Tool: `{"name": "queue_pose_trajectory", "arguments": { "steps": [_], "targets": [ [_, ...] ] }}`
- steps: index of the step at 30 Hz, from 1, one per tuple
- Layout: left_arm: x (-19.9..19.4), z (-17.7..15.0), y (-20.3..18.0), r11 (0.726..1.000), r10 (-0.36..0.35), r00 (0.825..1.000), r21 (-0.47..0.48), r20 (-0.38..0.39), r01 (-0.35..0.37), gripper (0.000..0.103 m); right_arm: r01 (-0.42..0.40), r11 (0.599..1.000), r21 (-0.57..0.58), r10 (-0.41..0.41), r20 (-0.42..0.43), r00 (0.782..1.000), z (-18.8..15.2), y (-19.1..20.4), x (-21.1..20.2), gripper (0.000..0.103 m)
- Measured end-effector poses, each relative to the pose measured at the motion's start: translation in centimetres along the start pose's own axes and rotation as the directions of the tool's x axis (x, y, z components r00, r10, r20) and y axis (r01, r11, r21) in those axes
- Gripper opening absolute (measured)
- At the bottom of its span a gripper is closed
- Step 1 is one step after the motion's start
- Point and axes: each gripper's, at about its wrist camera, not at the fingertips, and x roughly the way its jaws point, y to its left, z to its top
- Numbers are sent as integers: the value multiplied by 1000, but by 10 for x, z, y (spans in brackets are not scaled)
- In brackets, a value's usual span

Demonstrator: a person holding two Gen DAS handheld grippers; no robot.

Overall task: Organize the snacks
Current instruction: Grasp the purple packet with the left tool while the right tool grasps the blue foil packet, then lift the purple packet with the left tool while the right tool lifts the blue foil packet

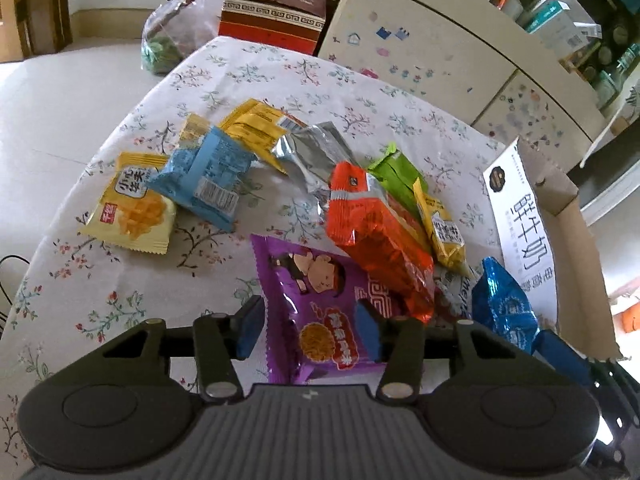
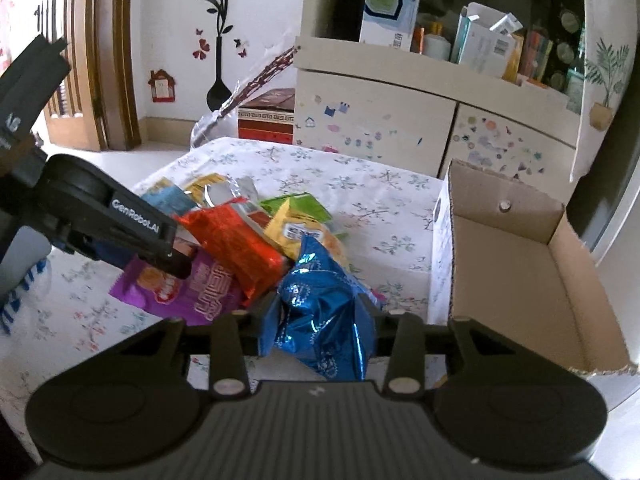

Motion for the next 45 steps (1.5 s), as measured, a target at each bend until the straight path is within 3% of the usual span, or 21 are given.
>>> {"name": "queue_pose_trajectory", "arguments": {
  "steps": [5,9,16,24,26,32,45],
  "targets": [
    [16,-4,3,998,-31,999,-48,-42,29,69,-9,998,64,11,-35,999,-2,-7,4,41],
    [23,-5,-5,1000,-29,999,-10,-29,29,81,14,997,71,-11,-42,999,-3,-8,7,45],
    [28,-8,-13,999,1,1000,41,-1,0,87,35,996,85,-29,-68,997,-6,-9,15,68],
    [17,-10,-16,998,-17,999,59,27,15,58,63,990,129,-54,-79,995,-7,-14,23,69],
    [10,-10,-17,998,-12,999,69,46,8,47,67,991,120,-58,-78,995,-8,-13,24,66],
    [-7,-11,-15,999,-29,998,48,62,26,35,39,989,145,-30,-64,997,-5,-14,17,53],
    [-21,-16,-19,997,-55,997,53,52,52,30,-46,975,220,51,-21,998,6,-16,-2,52]
  ]
}}
